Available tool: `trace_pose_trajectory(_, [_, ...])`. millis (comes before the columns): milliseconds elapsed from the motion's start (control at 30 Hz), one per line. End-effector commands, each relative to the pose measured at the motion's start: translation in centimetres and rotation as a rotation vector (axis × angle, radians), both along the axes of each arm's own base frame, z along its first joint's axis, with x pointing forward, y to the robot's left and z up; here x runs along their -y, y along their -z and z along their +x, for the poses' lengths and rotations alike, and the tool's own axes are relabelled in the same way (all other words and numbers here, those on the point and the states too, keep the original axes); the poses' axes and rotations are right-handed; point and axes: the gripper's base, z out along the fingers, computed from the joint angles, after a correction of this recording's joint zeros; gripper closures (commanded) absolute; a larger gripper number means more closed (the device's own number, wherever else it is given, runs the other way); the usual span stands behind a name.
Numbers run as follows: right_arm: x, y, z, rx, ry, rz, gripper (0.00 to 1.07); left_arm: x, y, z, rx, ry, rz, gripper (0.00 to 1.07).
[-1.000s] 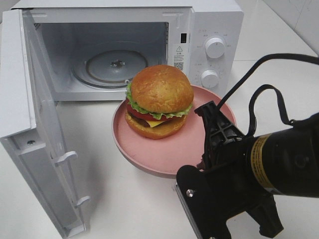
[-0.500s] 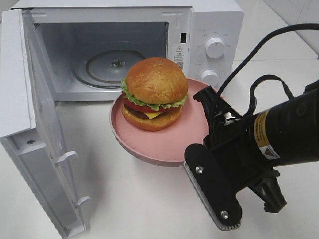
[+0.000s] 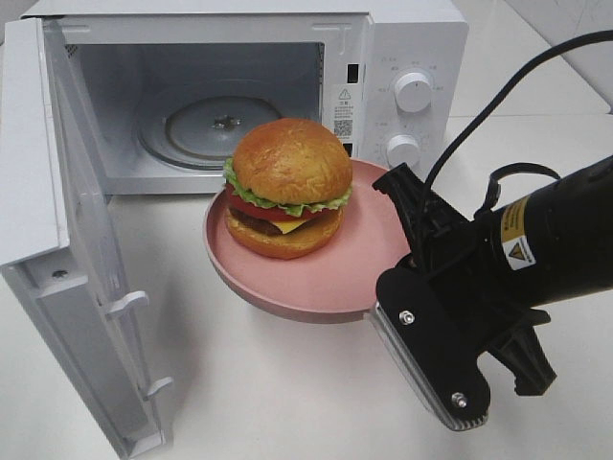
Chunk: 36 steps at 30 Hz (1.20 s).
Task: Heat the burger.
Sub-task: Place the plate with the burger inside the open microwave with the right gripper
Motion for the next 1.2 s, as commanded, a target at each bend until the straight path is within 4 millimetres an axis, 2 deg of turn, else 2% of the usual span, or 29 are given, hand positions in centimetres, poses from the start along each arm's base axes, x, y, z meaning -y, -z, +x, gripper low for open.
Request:
trace_pose_trajectory(33, [-0.4,-1.2,0.7,0.063,-0.011,0.094,1.07,0.0,0.0,-0.2,0.029,0.002,-0.006,0.09])
trace_pose_trajectory(333, [-1.0,-0.4,1.0,0.058,-0.047,0.096,1.07,0.0,0.0,-0.2,0.029,0.002,-0.006,0.09])
trace_pose_trajectory(600, [-1.3,-0.2,1.6,0.082,0.000,0.144,1.07,0.0,0.0,-0.2,0.029,0.002,-0.006,0.09])
trace_pose_trajectory(800, [-2.0,1.5,2.3,0.020,0.048,0.133,1.07,0.0,0.0,-0.2,0.029,0.002,-0.006,0.09])
trace_pose_trajectory(1200, [-3.8,1.0,4.7,0.047,0.072,0.147,1.07,0.0,0.0,-0.2,0.029,0.002,-0.006,0.09])
